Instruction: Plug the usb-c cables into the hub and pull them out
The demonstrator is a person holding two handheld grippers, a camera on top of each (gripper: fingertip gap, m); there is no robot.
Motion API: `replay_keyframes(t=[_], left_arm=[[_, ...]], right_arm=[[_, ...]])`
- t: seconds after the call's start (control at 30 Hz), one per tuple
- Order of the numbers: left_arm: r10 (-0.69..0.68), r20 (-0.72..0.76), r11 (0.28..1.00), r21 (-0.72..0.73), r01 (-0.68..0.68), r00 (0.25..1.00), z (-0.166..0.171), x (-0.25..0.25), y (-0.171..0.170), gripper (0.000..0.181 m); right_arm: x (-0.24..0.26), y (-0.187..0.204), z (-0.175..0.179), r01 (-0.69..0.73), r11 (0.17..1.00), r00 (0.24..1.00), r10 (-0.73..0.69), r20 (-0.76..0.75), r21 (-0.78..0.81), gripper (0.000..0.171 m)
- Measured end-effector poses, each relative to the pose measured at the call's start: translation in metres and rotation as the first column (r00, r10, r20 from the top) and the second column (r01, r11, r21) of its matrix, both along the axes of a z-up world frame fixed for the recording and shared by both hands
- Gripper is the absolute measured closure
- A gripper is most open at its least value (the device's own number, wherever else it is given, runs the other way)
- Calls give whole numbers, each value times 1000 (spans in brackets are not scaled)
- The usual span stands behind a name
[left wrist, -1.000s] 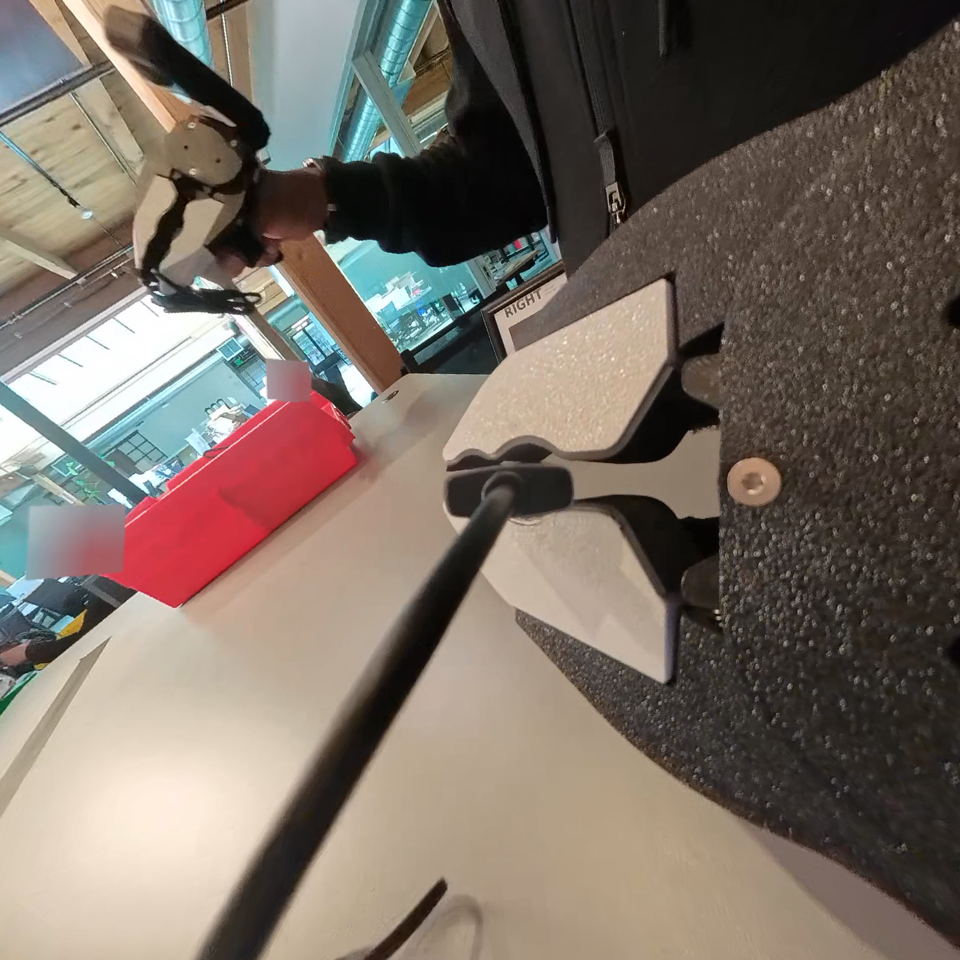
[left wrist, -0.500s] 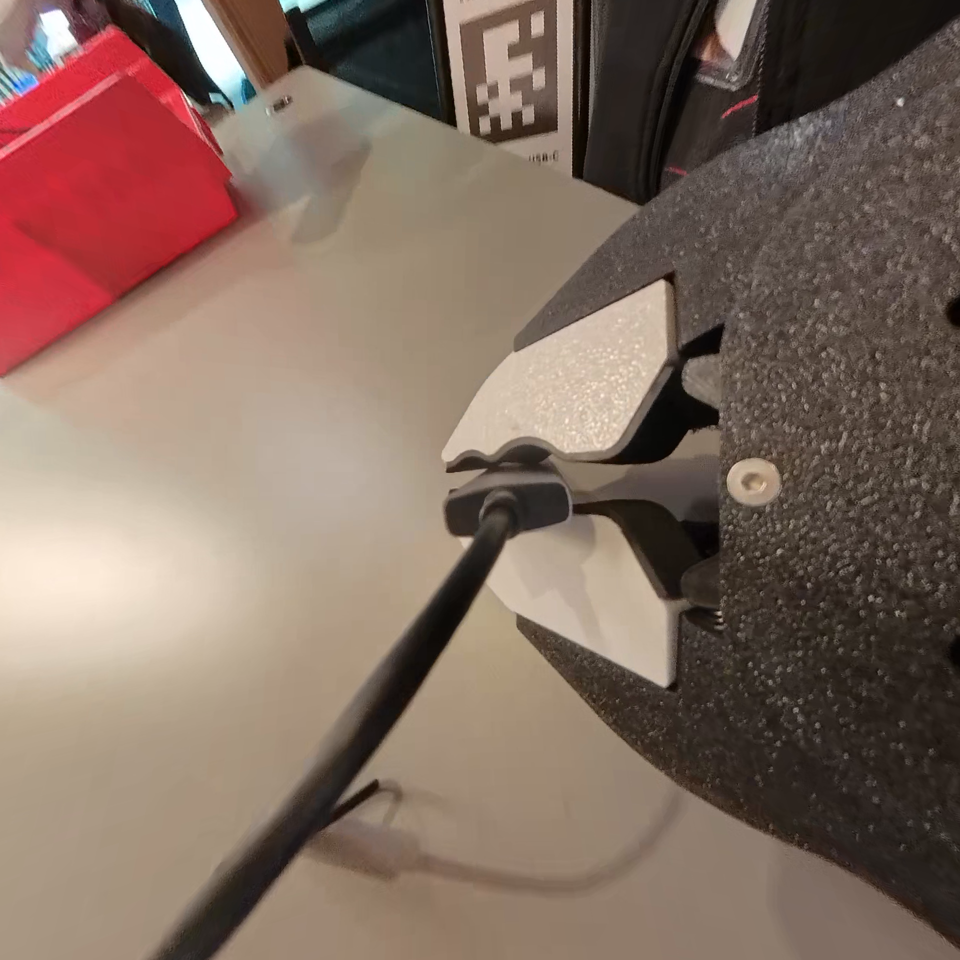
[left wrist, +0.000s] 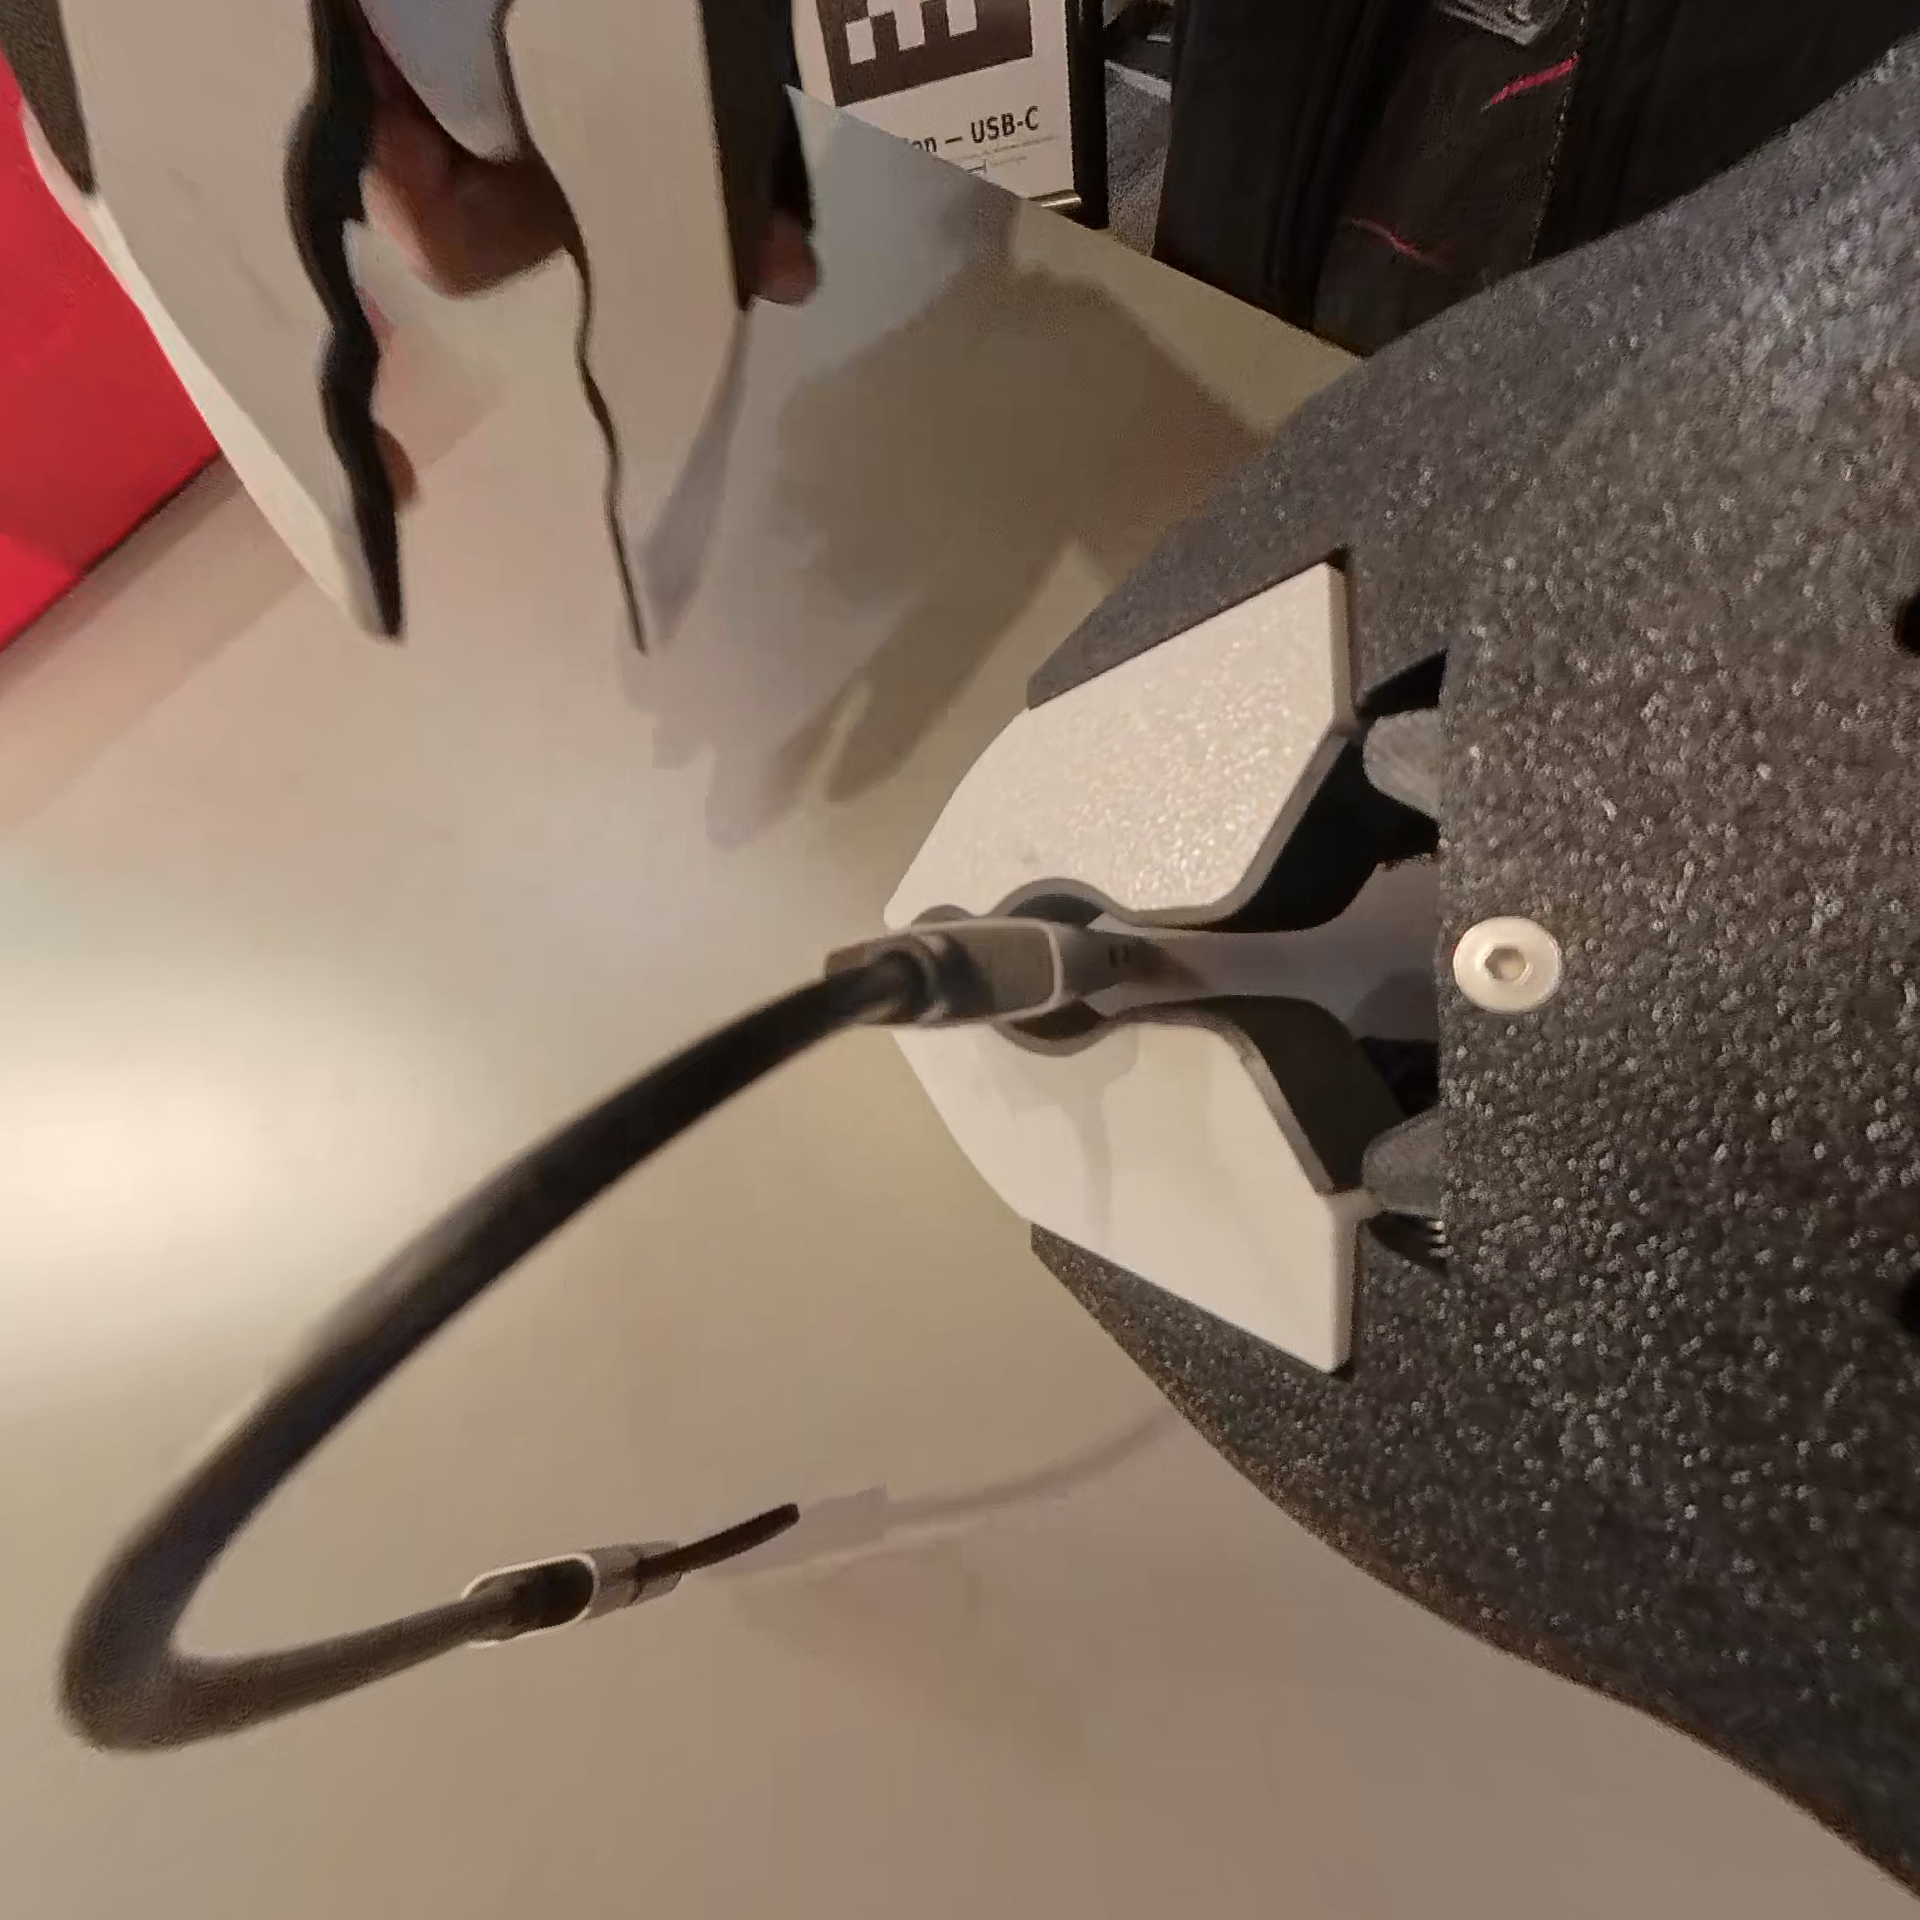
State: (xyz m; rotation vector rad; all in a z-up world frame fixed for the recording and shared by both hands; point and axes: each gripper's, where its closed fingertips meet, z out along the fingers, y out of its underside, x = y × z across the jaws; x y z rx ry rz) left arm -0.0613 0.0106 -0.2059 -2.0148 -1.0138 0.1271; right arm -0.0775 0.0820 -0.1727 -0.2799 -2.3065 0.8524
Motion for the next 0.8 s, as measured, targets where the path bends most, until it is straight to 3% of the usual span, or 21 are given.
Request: replay_keyframes(t=[0.17, 0.43, 0.63, 0.73, 0.8], left_arm=[[-70, -26, 997, 19, 71, 997, 2, 10, 10, 174], [-173, -74, 985, -29, 172, 982, 1, 26, 19, 174], [-248, -99, 969, -37, 245, 964, 1, 33, 26, 174], [-262, -109, 963, 39, 267, 959, 6, 35, 32, 171], [-251, -141, 955, 127, 269, 958, 17, 34, 34, 157]], right_arm=[[17, -58, 18, -39, 960, 982, 88, 167, -277, 134], [37, -90, 16, 28, 883, 866, 213, 453, -468, 131], [39, -92, 13, 64, 872, 842, 215, 495, -486, 146], [32, -85, 14, 88, 881, 869, 160, 467, -465, 147], [21, -70, 22, 111, 886, 904, 98, 415, -450, 147]])
